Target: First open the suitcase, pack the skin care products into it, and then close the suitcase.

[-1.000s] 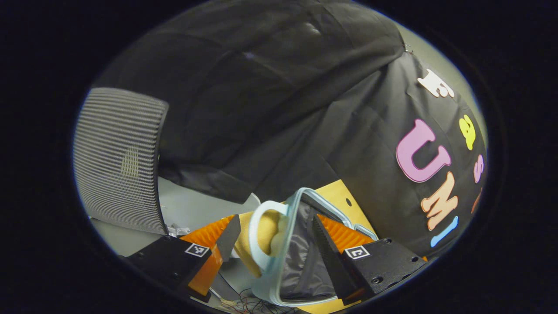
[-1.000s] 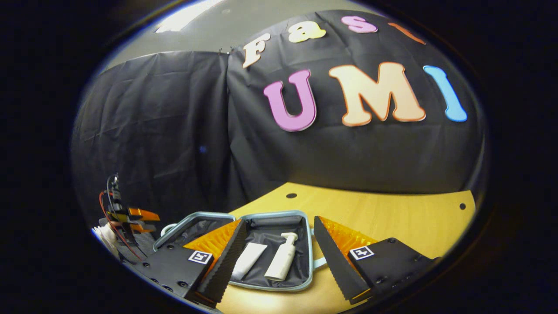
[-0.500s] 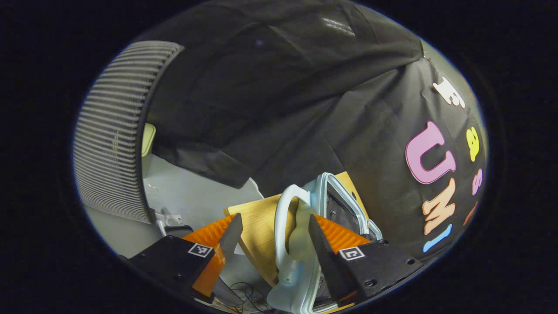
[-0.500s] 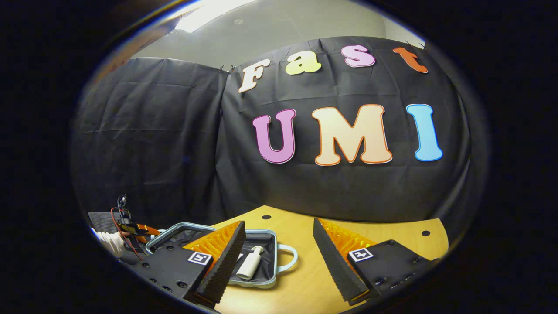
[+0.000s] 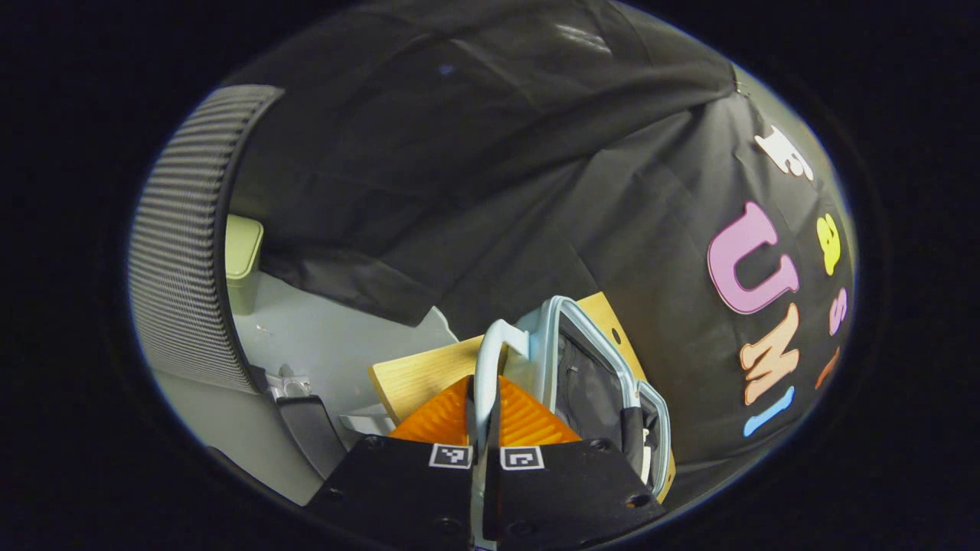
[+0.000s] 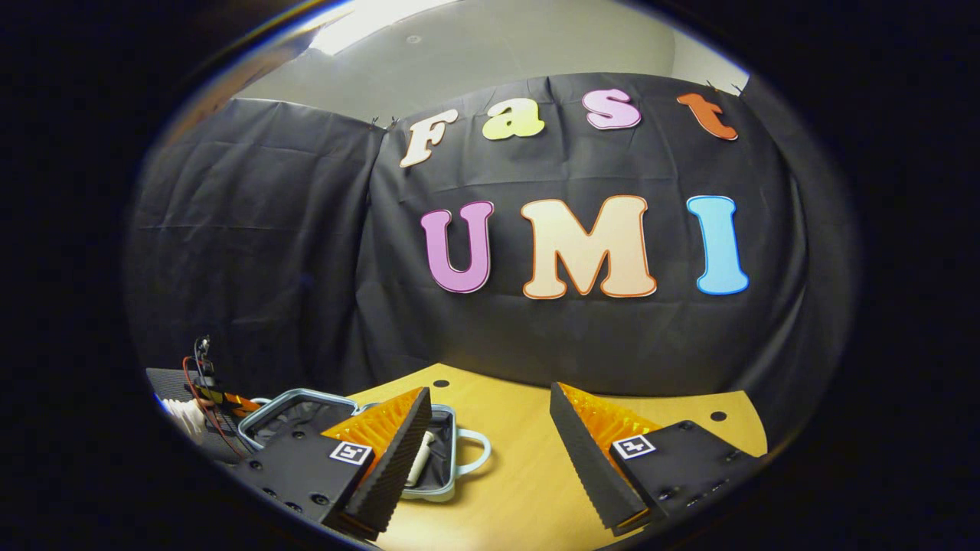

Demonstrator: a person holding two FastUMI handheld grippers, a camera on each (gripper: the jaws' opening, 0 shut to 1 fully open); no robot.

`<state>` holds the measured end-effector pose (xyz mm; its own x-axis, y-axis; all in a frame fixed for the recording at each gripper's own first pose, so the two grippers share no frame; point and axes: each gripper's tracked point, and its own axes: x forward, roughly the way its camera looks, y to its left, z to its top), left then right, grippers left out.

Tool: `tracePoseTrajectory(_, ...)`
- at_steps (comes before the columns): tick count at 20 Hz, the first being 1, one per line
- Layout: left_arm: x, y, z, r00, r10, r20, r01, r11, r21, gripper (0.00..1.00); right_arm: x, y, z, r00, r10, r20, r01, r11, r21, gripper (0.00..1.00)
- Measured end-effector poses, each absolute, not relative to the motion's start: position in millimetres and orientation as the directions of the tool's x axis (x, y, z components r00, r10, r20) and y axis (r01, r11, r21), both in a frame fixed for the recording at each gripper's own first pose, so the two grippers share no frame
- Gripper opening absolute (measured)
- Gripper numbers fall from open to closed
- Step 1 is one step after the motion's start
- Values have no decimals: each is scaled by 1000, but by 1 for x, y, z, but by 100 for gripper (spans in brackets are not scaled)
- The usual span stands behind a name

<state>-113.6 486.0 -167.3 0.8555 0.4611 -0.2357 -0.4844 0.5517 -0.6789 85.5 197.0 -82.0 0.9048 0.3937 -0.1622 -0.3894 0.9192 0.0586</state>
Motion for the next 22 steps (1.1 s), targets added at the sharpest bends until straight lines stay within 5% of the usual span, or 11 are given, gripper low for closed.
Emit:
tracePoseTrajectory(6, -113, 416, -36, 899, 435, -54, -396, 754, -524, 0, 85, 173, -75, 931, 336, -142, -330, 942, 67, 98)
tracePoseTrajectory(12, -55, 306, 44, 924, 376, -62, -374, 864, -336, 0, 67, 141, -69, 946, 294, -139, -291, 956, 41, 98)
tracePoseTrajectory(22, 100, 144, 17, 937, 304, -175, -310, 951, -10, 0, 51, 99, -59, 968, 221, -117, -221, 975, 18, 98)
